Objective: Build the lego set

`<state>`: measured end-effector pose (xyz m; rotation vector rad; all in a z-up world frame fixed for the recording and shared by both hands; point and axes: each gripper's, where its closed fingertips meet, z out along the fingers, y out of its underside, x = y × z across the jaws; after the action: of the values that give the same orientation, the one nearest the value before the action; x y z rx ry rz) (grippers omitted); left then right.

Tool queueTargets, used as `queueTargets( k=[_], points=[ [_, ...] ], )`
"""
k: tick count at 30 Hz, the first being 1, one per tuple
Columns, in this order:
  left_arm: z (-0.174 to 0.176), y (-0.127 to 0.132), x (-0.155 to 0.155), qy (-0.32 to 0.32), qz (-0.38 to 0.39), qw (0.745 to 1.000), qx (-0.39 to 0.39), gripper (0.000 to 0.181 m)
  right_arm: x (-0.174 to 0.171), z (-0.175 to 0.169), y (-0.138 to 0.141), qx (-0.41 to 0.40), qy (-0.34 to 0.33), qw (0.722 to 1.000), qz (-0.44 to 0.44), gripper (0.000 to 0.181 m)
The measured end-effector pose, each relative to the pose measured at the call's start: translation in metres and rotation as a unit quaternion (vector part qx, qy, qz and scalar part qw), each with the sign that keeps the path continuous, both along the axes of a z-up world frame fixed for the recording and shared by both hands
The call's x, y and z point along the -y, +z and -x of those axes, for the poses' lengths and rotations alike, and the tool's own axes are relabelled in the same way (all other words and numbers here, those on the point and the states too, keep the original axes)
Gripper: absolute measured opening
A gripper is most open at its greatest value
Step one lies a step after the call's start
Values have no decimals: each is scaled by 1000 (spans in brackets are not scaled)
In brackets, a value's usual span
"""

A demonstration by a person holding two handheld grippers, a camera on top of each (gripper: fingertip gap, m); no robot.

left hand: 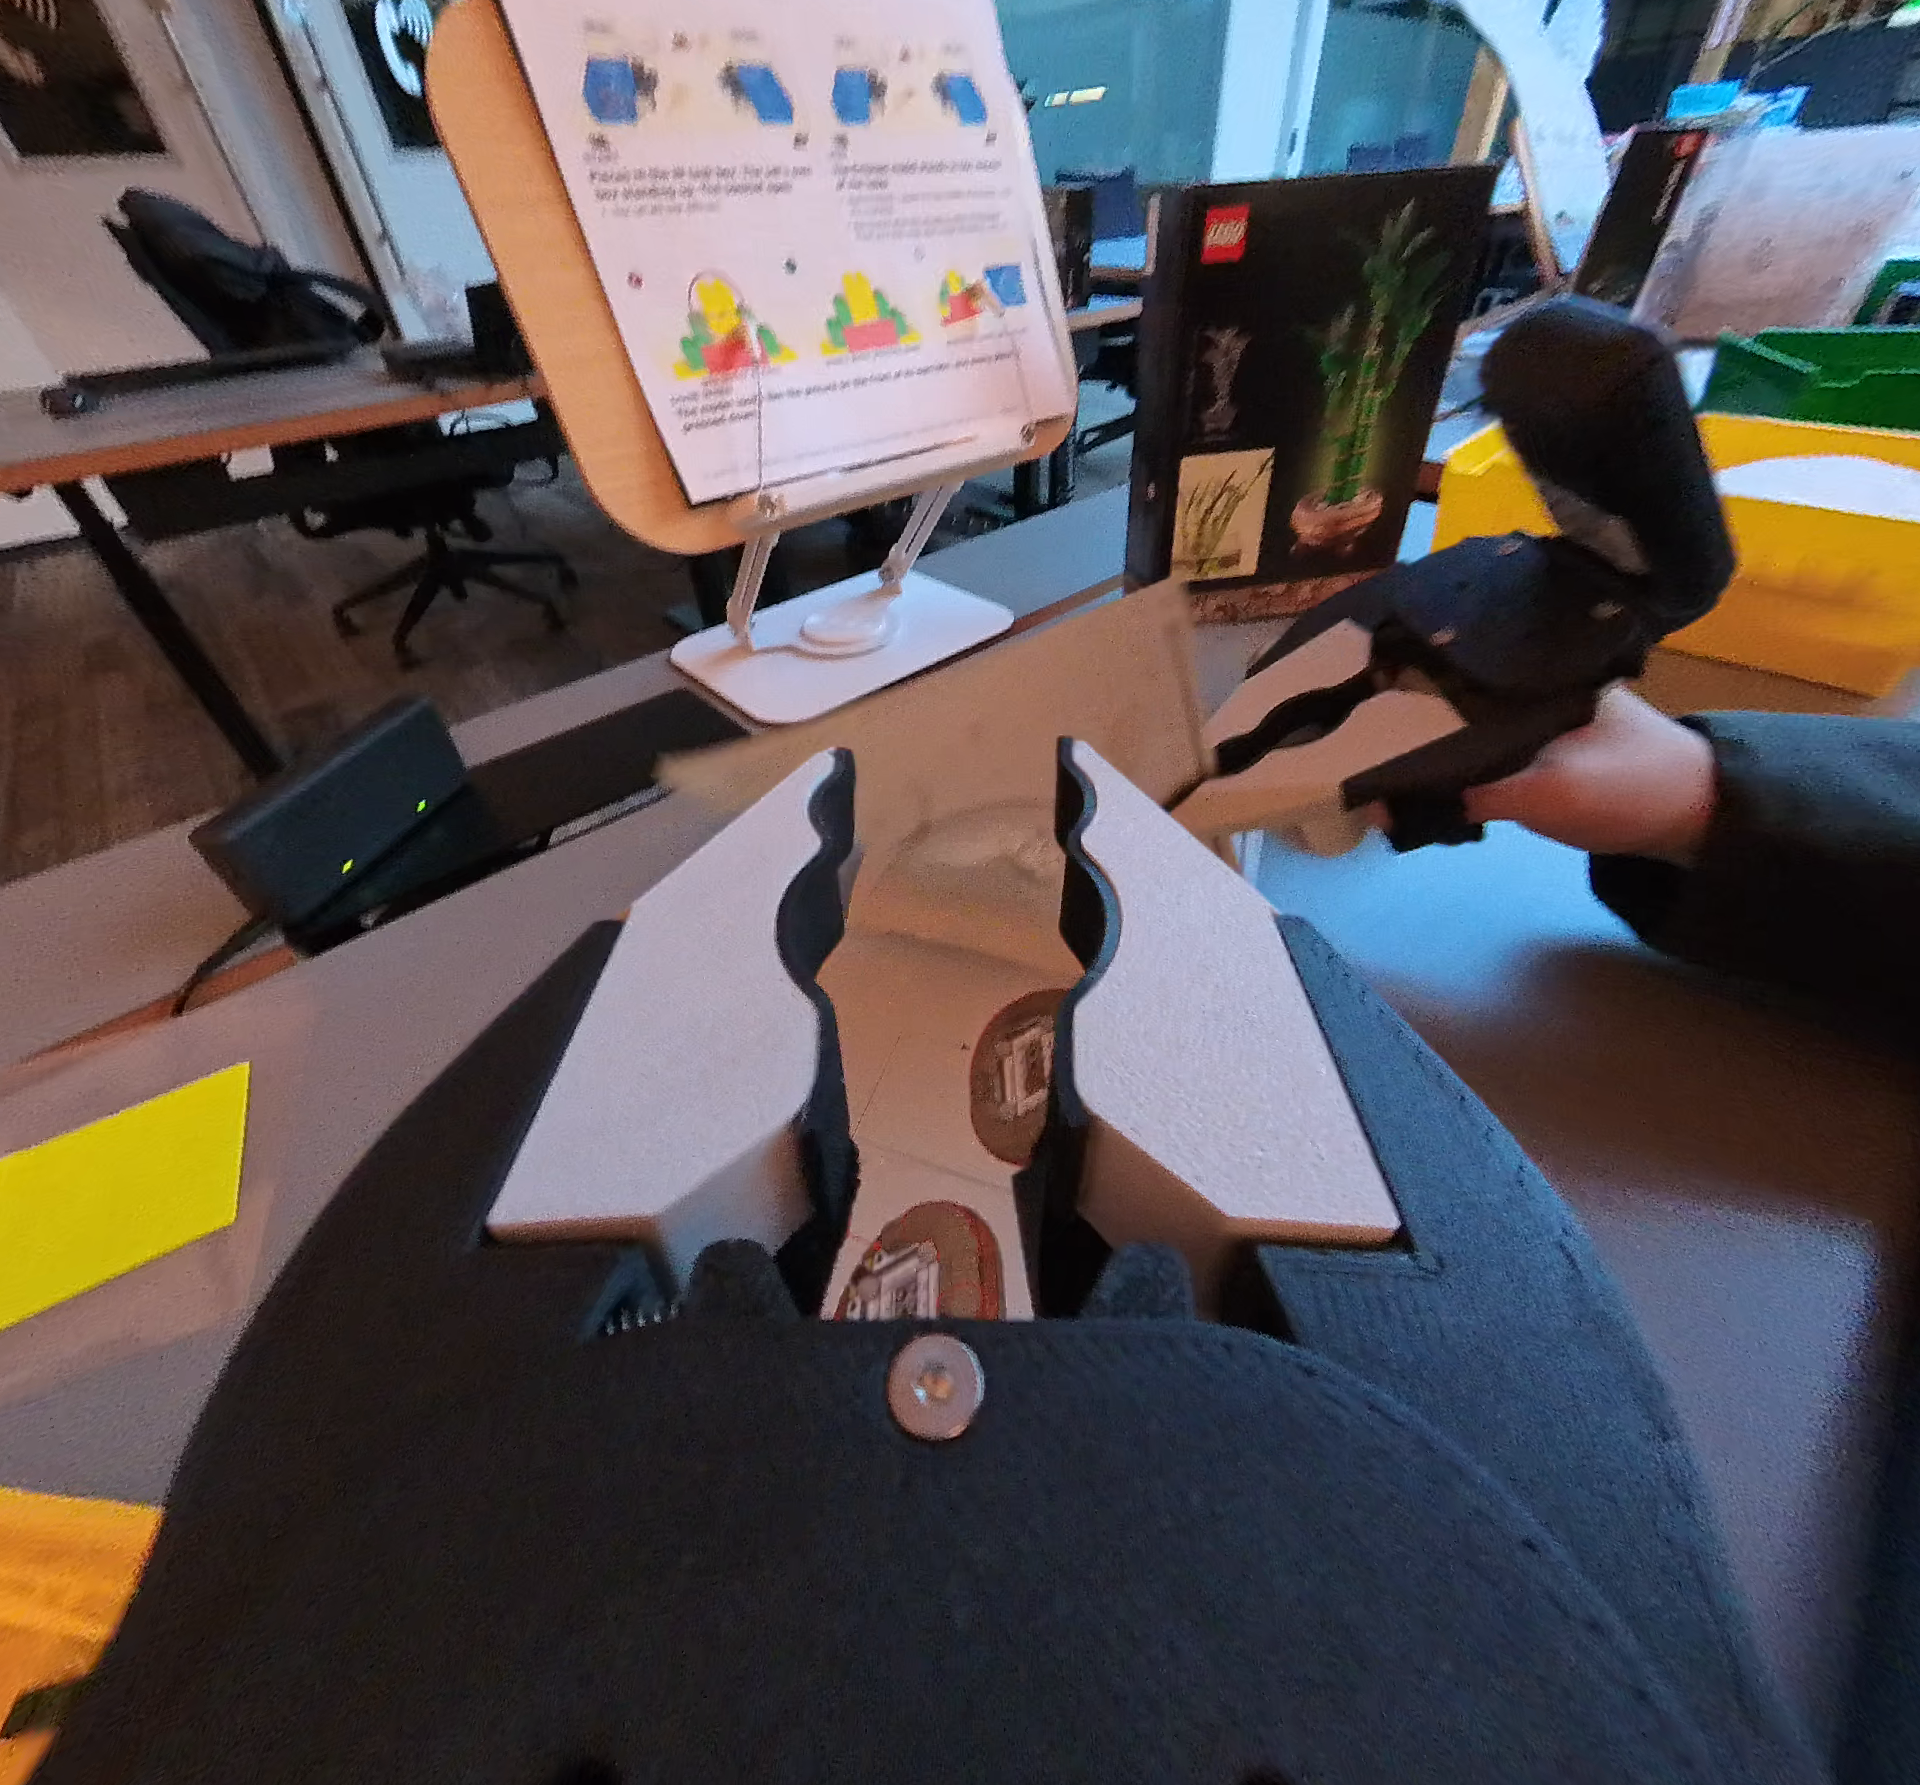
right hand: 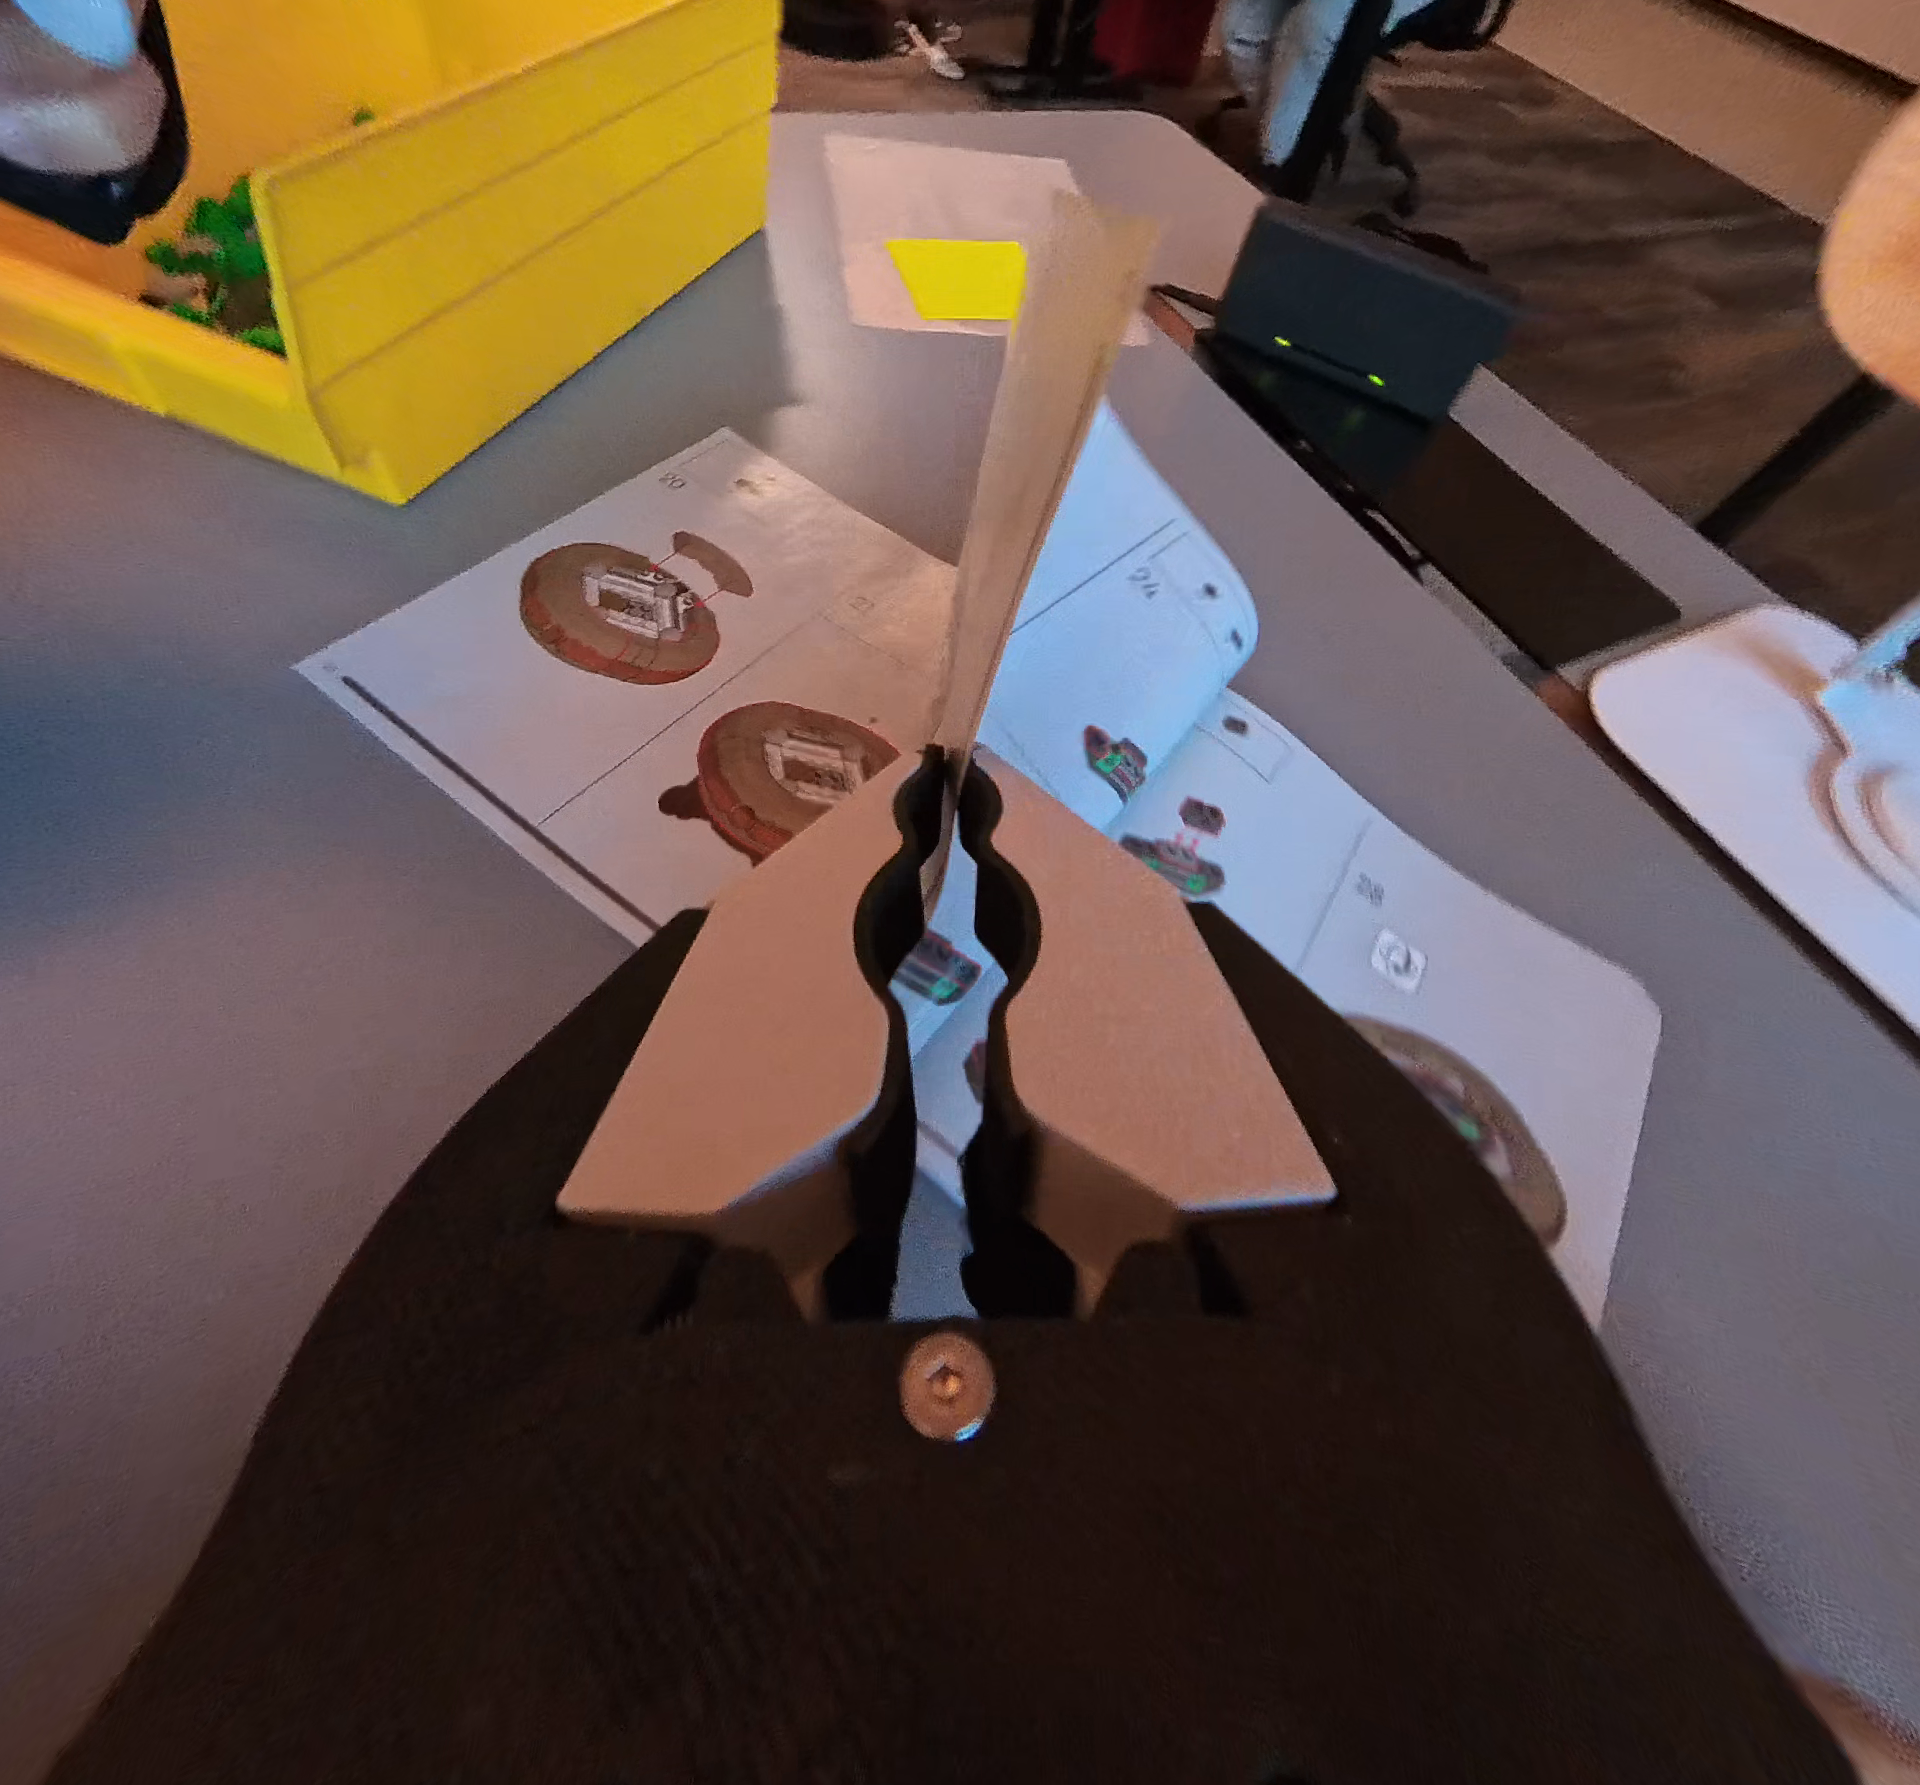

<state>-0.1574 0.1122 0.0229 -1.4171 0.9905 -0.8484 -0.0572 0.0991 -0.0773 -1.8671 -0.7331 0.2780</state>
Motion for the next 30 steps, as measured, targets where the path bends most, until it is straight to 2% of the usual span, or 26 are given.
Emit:
queueTargets(
  k=[4,9,14,17,21,30],
  points=[
    [0,-28,-16,44,35,996,-63,35,13,-35,-9,-13,-50,999,4,4],
    [-6,-70,-10,17,92,982,-162,35,11,-70,-19,-39,-120,992,23,19],
    [-7,-130,17,-38,119,937,-325,33,3,-100,-29,-80,-176,979,61,24],
    [1,-157,34,-68,127,904,-404,34,2,-109,-30,-107,-189,974,70,17],
    [4,-164,31,-60,119,899,-417,32,2,-115,-31,-103,-189,974,72,10],
    [1,-146,13,-24,105,922,-372,27,2,-112,-31,-87,-185,976,71,7]
  ],
)
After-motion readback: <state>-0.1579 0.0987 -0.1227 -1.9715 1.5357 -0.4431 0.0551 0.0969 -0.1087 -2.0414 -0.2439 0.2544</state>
